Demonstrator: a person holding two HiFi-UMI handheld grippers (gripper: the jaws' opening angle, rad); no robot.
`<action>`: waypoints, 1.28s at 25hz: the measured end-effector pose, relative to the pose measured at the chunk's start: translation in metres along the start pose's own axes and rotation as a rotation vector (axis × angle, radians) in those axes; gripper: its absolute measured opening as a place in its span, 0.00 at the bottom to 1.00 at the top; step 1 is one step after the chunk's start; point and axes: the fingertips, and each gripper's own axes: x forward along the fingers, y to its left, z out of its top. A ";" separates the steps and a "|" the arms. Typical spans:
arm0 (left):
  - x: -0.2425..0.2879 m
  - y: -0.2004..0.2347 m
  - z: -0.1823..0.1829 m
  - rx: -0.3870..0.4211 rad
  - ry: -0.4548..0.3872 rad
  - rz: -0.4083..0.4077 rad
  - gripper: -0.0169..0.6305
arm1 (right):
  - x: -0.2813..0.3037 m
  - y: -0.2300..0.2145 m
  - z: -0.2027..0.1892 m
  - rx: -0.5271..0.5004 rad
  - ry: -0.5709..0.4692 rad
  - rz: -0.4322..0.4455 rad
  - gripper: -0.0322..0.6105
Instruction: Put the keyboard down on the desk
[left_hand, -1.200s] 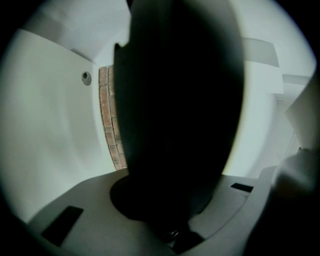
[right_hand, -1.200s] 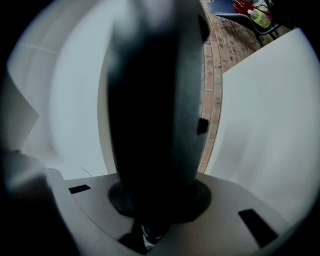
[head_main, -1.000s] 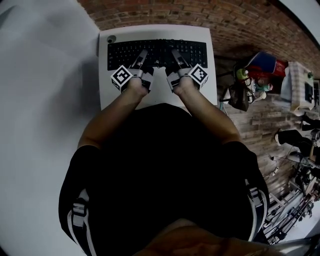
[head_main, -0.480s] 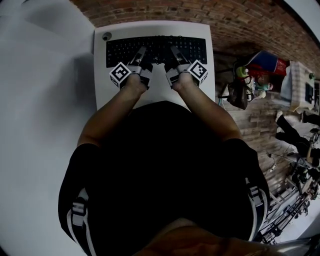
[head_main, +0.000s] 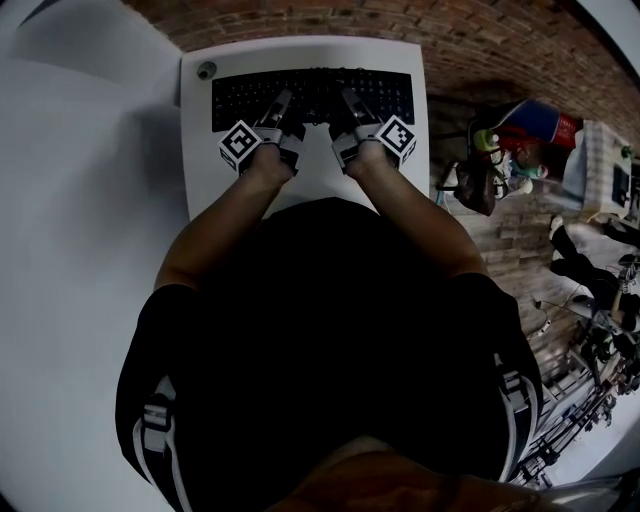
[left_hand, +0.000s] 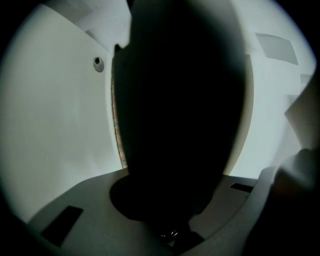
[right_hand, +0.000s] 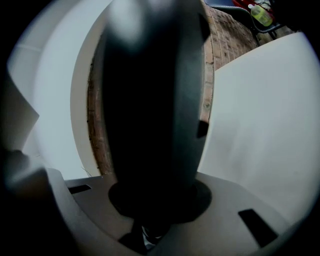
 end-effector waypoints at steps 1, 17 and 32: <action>0.004 0.003 -0.001 -0.001 -0.001 0.003 0.15 | 0.002 -0.003 0.003 -0.001 0.002 -0.001 0.21; 0.033 0.046 -0.003 -0.018 -0.023 0.080 0.16 | 0.019 -0.052 0.028 0.089 0.030 -0.075 0.21; 0.043 0.087 -0.002 -0.052 -0.041 0.143 0.16 | 0.029 -0.093 0.034 0.124 0.062 -0.142 0.21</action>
